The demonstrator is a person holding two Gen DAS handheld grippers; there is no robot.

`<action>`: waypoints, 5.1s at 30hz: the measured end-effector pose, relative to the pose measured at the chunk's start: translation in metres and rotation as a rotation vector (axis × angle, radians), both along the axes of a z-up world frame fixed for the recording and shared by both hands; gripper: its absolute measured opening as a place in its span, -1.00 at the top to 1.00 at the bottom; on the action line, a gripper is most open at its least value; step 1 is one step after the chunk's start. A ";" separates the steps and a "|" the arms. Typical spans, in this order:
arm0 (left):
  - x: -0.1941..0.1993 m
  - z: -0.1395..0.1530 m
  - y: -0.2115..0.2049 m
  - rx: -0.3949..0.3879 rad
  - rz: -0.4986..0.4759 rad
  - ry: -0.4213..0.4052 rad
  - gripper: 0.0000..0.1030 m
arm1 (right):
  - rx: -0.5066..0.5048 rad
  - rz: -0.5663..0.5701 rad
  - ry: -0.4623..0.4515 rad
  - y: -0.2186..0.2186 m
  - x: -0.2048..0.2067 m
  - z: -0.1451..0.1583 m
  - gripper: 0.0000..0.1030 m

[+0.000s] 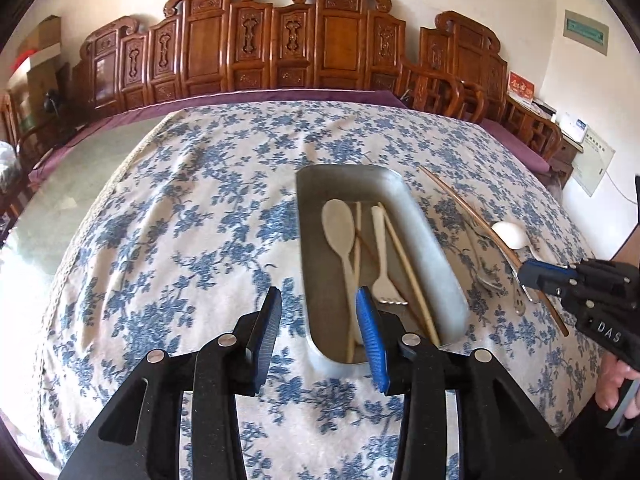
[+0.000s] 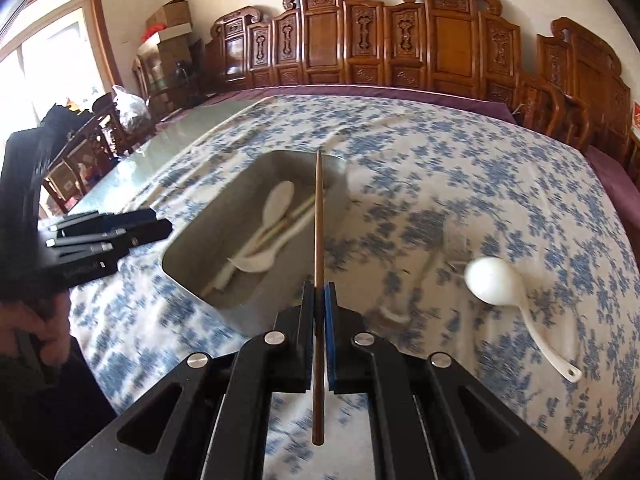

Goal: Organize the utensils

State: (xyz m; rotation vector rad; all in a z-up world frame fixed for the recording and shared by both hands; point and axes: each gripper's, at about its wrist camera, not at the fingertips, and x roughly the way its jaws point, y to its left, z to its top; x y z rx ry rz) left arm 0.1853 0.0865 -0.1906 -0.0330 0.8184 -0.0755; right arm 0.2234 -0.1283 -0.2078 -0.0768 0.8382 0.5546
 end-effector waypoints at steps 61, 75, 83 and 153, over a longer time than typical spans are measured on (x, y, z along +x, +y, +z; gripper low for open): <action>-0.016 0.027 -0.060 -0.055 -0.126 -0.082 0.29 | 0.028 -0.176 0.062 -0.093 0.028 0.009 0.80; -0.036 0.022 -0.099 -0.042 -0.175 -0.027 0.29 | -0.097 -0.201 0.020 -0.186 0.030 -0.028 0.44; -0.033 0.017 -0.119 -0.013 -0.209 0.006 0.29 | -0.154 -0.132 0.068 -0.163 0.063 -0.055 0.44; 0.060 -0.067 -0.239 0.489 -0.446 0.200 0.68 | 0.097 -0.294 0.206 -0.229 -0.026 -0.055 0.91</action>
